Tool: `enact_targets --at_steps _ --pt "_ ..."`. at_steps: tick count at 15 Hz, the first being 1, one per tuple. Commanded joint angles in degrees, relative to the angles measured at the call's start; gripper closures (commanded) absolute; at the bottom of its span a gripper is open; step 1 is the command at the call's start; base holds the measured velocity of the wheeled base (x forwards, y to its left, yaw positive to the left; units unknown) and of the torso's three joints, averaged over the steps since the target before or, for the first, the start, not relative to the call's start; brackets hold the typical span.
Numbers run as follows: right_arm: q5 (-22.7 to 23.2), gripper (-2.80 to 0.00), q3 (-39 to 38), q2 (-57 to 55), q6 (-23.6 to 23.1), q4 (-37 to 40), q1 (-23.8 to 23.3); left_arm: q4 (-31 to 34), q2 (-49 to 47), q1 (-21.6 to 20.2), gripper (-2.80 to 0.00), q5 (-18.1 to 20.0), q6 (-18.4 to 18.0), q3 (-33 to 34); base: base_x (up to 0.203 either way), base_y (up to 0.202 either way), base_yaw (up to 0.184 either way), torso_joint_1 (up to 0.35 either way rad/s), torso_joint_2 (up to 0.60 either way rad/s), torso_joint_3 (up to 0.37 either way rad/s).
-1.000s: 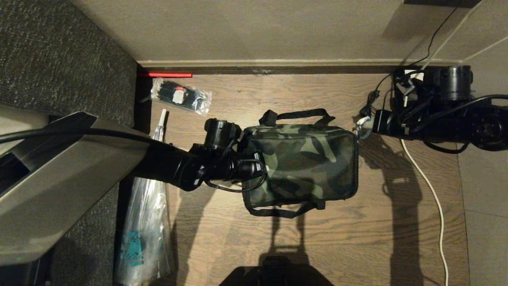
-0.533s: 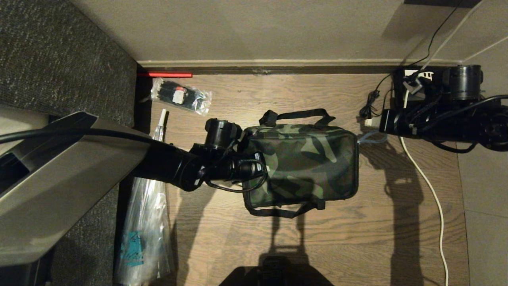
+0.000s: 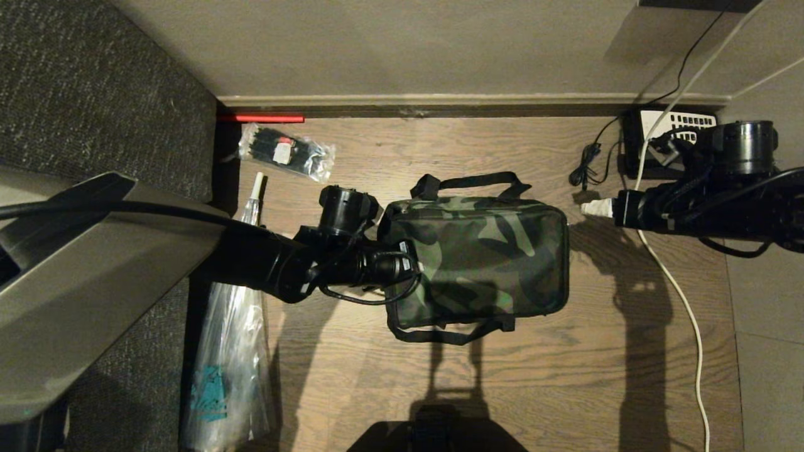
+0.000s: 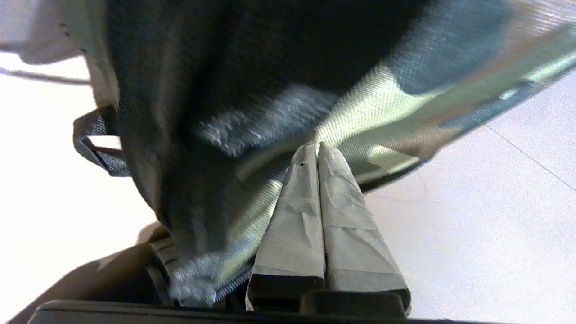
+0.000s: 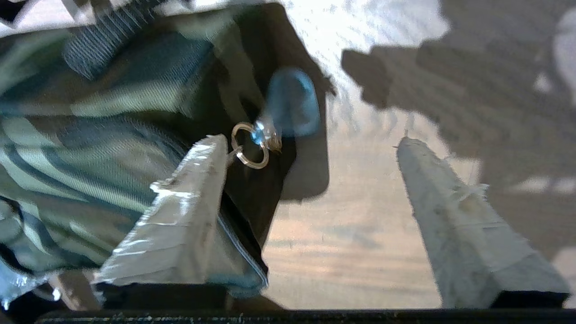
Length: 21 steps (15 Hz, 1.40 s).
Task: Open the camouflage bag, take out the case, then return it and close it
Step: Open the top of the storage box
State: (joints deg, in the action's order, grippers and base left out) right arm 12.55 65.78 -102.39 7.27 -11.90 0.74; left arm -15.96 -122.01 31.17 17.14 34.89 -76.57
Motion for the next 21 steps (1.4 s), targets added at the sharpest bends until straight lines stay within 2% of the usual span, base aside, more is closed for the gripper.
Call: enact_targets --at_steps 1,2,7,12,14,16,19,21 --pt "1.49 -2.80 -2.36 0.55 -0.17 -0.46 -0.04 0.13 3.46 0.01 0.00 0.13 1.18 0.97 0.000 0.000 0.000 0.000 0.00 0.000" --pt "3.75 0.00 -3.21 1.10 -0.26 -1.81 -0.04 0.49 5.71 -0.03 0.00 0.01 2.19 1.80 0.000 0.000 0.000 0.000 0.00 0.000" --pt "4.93 0.00 -6.64 1.23 -0.51 -3.30 0.31 0.79 15.30 -0.73 0.00 -0.95 3.16 9.80 0.000 0.000 0.000 0.000 0.00 0.000" --pt "5.20 0.00 -12.26 1.58 0.12 -3.39 1.81 0.92 20.52 -2.48 0.00 -1.06 3.02 15.30 0.000 0.000 0.000 0.000 0.00 0.000" --pt "5.12 0.00 -11.92 1.45 -0.08 -3.46 2.17 1.79 25.94 -3.72 0.00 -1.48 3.14 19.04 0.000 0.000 0.000 0.000 0.00 0.000" --pt "5.12 0.00 -11.47 1.68 -0.11 -3.48 2.55 2.91 33.57 -6.93 0.00 -2.50 2.97 24.59 0.000 0.000 0.000 0.000 0.00 0.000" --pt "5.03 0.00 -11.58 2.79 0.03 -3.48 3.20 3.18 46.29 -16.91 0.00 -2.81 2.73 36.21 0.000 0.000 0.000 0.000 0.00 0.000" --pt "5.05 0.00 -11.34 4.12 0.02 -3.48 3.21 2.52 54.82 -21.55 0.00 -2.47 2.75 44.58 0.000 0.000 0.000 0.000 0.00 0.000"
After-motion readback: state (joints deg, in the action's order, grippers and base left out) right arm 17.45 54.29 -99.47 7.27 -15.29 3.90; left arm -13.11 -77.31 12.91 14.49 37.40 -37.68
